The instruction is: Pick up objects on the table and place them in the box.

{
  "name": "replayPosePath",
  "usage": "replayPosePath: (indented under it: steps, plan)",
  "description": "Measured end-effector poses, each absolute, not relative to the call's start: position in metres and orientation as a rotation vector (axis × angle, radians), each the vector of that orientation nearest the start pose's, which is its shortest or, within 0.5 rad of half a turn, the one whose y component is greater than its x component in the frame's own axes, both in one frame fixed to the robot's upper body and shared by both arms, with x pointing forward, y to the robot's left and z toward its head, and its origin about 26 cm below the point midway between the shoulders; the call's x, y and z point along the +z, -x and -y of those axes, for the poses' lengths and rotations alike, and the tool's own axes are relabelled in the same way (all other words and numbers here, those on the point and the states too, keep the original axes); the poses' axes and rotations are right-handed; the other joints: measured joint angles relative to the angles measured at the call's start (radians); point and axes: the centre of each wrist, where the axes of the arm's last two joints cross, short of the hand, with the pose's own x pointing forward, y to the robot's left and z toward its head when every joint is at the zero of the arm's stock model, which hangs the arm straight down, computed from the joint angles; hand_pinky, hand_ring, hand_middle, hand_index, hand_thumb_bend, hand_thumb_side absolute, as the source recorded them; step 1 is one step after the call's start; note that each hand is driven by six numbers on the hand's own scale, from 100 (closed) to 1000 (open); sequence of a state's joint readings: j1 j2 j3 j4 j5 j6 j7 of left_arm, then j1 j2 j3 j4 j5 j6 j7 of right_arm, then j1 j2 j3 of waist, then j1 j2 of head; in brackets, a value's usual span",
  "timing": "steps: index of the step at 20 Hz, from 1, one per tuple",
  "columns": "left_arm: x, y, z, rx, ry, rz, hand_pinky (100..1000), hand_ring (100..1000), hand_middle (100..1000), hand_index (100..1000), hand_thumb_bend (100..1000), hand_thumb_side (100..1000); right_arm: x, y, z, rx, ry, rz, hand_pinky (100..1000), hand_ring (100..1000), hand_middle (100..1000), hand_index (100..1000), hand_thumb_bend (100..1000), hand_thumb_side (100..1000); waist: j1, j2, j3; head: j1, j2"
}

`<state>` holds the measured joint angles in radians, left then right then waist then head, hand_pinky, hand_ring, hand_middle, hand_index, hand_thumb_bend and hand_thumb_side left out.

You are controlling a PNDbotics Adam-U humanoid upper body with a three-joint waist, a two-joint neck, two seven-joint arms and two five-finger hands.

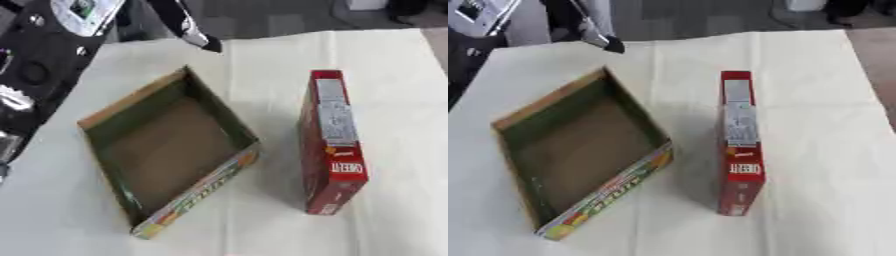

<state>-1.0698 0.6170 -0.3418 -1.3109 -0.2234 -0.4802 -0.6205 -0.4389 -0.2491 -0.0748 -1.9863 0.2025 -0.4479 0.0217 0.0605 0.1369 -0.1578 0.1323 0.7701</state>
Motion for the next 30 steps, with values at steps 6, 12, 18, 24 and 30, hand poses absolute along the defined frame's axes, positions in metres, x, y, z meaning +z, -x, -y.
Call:
replayPosePath:
  steps: [6,12,18,24,30]
  plan:
    - [0.319,-0.442,-0.205,2.410,0.363,-2.480,933,902,999,976,413,117,0.236,-0.312,0.252,-0.610,-0.372,-3.314,523,746,795,826,100,615,0.006,0.000,-0.020,0.000,0.000]
    - [0.307,-0.452,-0.183,2.467,0.182,-2.497,956,904,1000,962,397,148,0.237,-0.312,0.252,-0.610,-0.366,-3.314,523,746,795,826,100,615,0.016,0.000,-0.035,0.000,0.000]
    - [0.305,-0.454,-0.168,2.502,0.086,-2.475,960,900,1000,954,371,178,0.237,-0.312,0.251,-0.620,-0.355,-3.313,523,746,795,827,100,626,0.026,0.001,-0.053,0.000,0.000]
    - [0.301,-0.459,-0.161,2.588,0.120,-2.408,973,913,1000,963,384,244,0.240,-0.312,0.251,-0.626,-0.356,-3.303,523,746,796,827,100,635,0.032,0.007,-0.060,0.000,0.000]
    - [0.289,-0.465,-0.152,2.678,0.170,-2.320,998,930,1000,967,334,288,0.240,-0.313,0.251,-0.629,-0.355,-3.300,523,747,796,828,100,635,0.039,0.013,-0.068,0.000,0.000]
